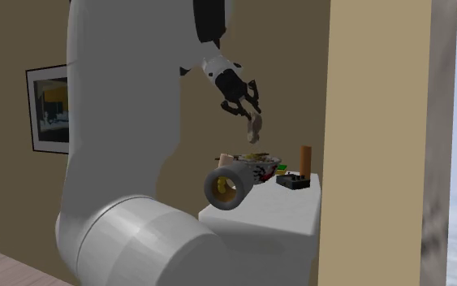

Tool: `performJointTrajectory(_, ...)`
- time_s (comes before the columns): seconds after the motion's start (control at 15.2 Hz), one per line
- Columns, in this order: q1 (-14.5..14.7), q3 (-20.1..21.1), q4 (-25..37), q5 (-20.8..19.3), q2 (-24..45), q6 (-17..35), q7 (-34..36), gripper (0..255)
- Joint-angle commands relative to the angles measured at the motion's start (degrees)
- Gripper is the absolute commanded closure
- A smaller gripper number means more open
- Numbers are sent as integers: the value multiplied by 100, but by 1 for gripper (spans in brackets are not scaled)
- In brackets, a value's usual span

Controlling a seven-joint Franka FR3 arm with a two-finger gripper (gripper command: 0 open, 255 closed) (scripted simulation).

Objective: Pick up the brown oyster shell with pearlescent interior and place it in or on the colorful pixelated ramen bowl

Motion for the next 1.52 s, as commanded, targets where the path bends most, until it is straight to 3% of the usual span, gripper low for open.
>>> performJointTrajectory(0.0,232,174,700,-322,629,-395,194,255)
performJointTrajectory(0.07,524,279,1402,-681,1230,-759,297,255)
performJointTrajectory(1.06,237,208,-7,-275,953,308,895,255)
performJointTrajectory(1.45,232,214,-6,-276,954,308,896,255)
